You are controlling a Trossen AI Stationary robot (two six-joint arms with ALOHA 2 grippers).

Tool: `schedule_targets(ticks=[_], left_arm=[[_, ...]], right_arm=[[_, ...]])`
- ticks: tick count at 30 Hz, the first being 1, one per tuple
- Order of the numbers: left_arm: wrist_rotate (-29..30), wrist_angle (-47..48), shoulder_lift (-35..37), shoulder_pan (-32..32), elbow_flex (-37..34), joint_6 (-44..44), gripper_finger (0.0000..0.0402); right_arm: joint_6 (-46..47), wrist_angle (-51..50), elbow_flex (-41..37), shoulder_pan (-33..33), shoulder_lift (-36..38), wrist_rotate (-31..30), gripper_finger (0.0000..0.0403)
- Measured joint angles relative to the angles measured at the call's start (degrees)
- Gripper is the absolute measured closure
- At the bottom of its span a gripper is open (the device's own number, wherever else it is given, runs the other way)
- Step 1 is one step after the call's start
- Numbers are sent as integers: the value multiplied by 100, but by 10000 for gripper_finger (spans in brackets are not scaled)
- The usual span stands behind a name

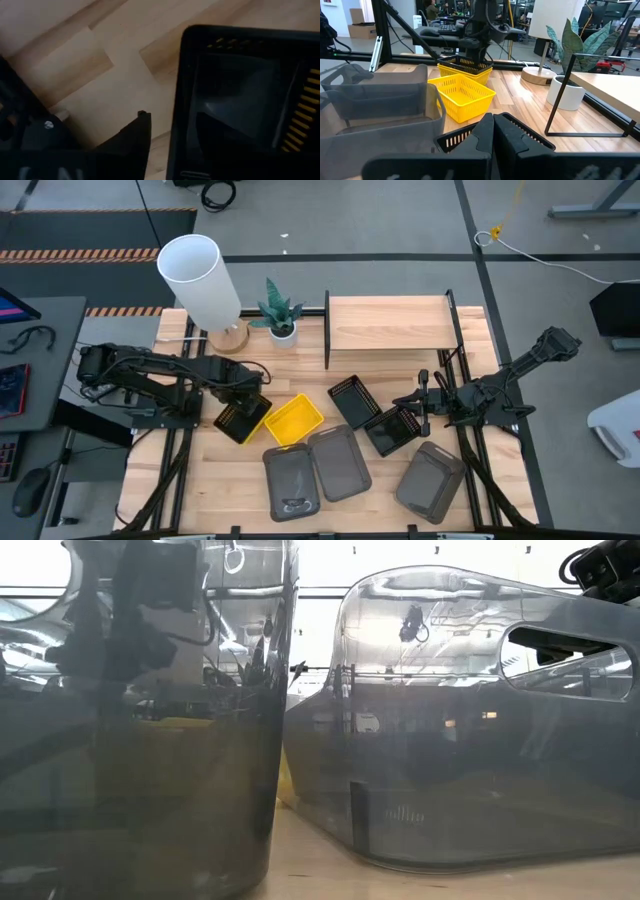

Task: Stack baskets on shelf by color
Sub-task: Stack the bottom black bin on top of the middle black bin

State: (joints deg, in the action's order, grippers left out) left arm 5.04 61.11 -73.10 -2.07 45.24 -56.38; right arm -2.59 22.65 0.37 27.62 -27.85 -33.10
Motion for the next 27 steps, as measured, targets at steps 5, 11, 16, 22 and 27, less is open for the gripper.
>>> schedule_targets(ticks=[5, 11, 16, 22, 27], left_arm=[[24, -53, 0, -2, -9, 15, 279], [24, -50, 0, 6, -9, 109, 331], [-63, -48, 0, 4, -9, 162, 377], [-126, 16, 0, 4, 126, 229, 379], [-131, 137, 0, 4, 221, 310, 368]], right_arm=[[0, 0, 1, 0, 0, 0, 389], [0, 0, 1, 0, 1, 2, 389], [0, 0, 1, 0, 0, 1, 389], [0, 0, 1, 0, -1, 0, 389], [-1, -1, -1, 0, 1, 0, 389]])
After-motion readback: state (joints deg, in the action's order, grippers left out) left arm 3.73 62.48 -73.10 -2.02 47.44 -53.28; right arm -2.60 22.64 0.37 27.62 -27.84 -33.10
